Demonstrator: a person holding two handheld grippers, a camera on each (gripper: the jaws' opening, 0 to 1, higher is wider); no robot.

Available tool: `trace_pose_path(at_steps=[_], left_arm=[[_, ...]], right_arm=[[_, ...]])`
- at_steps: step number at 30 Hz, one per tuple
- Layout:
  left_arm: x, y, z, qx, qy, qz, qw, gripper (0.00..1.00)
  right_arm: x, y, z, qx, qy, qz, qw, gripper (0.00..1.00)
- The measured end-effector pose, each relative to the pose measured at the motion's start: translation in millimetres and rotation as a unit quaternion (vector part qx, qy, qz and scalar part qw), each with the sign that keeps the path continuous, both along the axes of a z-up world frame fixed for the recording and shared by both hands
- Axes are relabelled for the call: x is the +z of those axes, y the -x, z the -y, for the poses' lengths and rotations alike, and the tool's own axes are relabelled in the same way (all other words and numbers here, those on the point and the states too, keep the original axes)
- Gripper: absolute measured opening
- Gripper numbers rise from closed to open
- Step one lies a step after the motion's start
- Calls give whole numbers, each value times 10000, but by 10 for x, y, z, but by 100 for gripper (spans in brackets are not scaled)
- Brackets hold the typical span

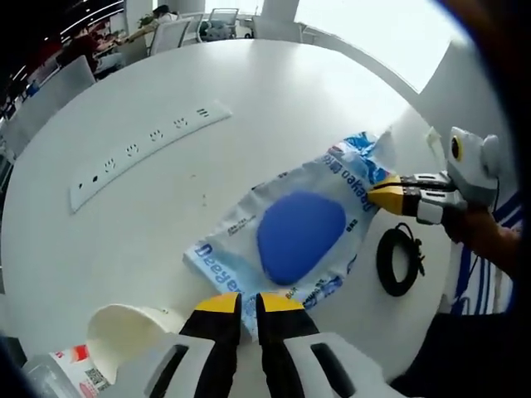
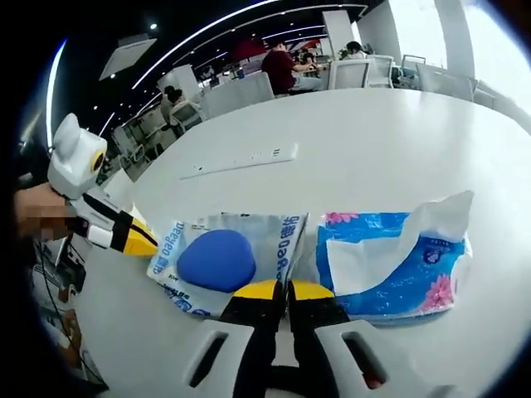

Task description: Arrange the tabletop items into an orderly group along one side of the table until the central work area is clear of visible clutter.

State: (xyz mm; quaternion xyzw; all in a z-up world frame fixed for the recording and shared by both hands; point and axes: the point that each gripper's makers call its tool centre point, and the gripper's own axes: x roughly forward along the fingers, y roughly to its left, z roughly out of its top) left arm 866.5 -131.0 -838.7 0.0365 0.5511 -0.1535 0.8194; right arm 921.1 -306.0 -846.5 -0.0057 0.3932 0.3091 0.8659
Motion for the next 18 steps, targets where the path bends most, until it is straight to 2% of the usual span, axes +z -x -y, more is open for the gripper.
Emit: trace_pose_path(at_steps=[2,5,12,18], left_arm=[[21,-12,16,0,32,40,10000,5],[58,-20,41,-14,77,92,9999,5],[237,-36,39,25,170,366,9992,9],[389,-2,-63,165,200,581,9980,14]], right_arm=[[-19,25,-8,43,9,-47,10000,0],[7,15,6,63,85,78,9999,1],[167,9,-25,105,-5,290,9995,2],[331,63,-113,117,-221,394,9989,12]])
